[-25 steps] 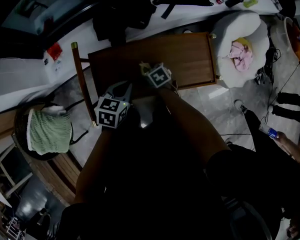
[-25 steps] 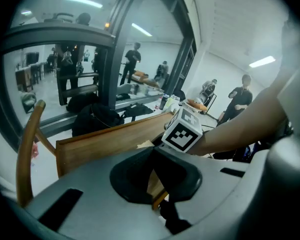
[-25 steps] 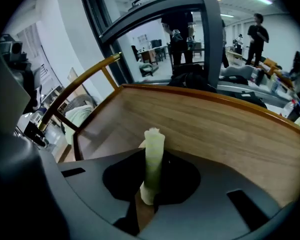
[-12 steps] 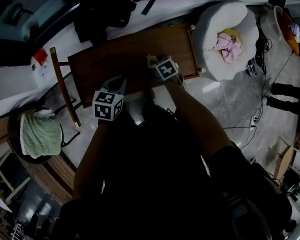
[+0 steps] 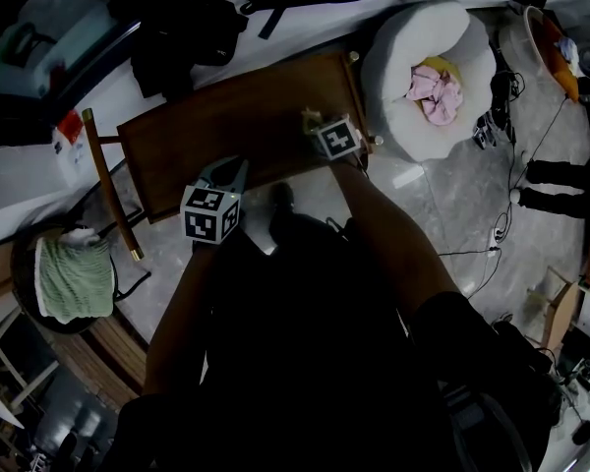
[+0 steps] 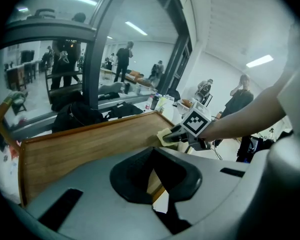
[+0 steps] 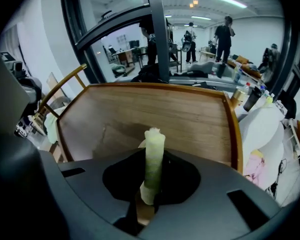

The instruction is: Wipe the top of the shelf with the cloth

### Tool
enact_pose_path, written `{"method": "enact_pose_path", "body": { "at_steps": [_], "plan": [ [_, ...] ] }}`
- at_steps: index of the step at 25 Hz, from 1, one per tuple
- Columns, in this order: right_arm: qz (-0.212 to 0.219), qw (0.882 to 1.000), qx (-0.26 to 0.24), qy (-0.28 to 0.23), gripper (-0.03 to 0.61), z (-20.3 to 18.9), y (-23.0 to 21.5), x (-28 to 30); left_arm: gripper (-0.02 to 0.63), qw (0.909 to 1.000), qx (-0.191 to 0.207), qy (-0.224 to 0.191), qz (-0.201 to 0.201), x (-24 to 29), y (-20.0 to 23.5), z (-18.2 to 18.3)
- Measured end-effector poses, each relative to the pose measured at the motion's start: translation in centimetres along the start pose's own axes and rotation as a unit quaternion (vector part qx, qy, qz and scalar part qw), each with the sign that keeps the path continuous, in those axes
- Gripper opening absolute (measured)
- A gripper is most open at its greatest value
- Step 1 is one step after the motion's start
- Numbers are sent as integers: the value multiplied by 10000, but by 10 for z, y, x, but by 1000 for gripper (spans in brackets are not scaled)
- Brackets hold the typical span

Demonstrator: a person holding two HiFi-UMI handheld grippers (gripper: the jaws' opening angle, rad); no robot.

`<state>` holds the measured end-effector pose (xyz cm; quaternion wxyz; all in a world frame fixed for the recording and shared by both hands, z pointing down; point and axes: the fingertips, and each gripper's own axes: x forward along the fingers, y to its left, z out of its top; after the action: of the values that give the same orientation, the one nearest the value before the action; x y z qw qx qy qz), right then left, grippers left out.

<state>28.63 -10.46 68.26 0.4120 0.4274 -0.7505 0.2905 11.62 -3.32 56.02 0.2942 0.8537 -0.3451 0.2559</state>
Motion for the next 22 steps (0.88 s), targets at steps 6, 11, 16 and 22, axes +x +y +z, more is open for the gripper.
{"method": "enact_pose_path", "body": {
  "at_steps": [6,11,16,22],
  "plan": [
    [-447,9988,138,131,46,-12,-38,-14,6,9999,-47,-97,-29,10,-16,5],
    [-785,9957,401,289,46,-19,-60,-23,6,9997,-134,-177,-40,9,-22,6],
    [-888,9920,726,535,46,-26,-65,-24,6,9995,-190,-258,-4,5,-16,9],
    [-1243,9893,725,219,46,-13,-72,-34,6,9992,-219,-341,46,-13,5,8]
  ]
}}
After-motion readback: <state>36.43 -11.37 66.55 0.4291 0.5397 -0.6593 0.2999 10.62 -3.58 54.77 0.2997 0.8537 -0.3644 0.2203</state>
